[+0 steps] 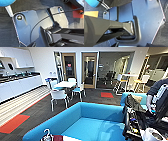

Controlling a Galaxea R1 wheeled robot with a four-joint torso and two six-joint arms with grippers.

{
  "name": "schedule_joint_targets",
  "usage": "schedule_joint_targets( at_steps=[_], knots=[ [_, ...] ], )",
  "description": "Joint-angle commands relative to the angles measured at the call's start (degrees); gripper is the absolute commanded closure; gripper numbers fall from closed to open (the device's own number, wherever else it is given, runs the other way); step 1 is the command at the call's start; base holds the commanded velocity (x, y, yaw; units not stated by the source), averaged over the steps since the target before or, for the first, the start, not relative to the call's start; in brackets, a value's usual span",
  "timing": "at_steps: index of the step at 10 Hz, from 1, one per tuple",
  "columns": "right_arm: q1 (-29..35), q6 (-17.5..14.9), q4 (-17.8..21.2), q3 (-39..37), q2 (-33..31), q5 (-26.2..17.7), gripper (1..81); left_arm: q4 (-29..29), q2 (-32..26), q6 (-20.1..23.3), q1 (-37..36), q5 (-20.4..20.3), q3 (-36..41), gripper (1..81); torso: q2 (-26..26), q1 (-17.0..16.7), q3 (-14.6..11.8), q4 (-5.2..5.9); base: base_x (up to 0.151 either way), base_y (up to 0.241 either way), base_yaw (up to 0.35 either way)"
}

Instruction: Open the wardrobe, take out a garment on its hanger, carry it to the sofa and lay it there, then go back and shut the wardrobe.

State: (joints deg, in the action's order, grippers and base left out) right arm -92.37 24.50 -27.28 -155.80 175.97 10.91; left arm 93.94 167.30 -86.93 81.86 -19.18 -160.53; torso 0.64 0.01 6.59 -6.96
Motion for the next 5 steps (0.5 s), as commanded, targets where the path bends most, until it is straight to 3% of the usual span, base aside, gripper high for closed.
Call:
schedule_joint_targets(
  at_steps=[1, 5],
  knots=[
    [0.82, -0.07, -0.75, -0.02, 0.37, -2.74, 1.0, 0.63, -0.47, 0.36, -2.45, 1.77, -0.40, 1.0, 0.02, -0.01, 0.00, 0.00, -0.076, 0.000, 0.000],
    [0.73, -0.07, -0.75, -0.11, 0.37, -2.73, 1.0, 0.72, -0.21, 0.45, -2.53, 1.77, -0.32, 1.0, 0.06, -0.01, -0.02, 0.00, -0.085, 0.000, 0.000]
  ],
)
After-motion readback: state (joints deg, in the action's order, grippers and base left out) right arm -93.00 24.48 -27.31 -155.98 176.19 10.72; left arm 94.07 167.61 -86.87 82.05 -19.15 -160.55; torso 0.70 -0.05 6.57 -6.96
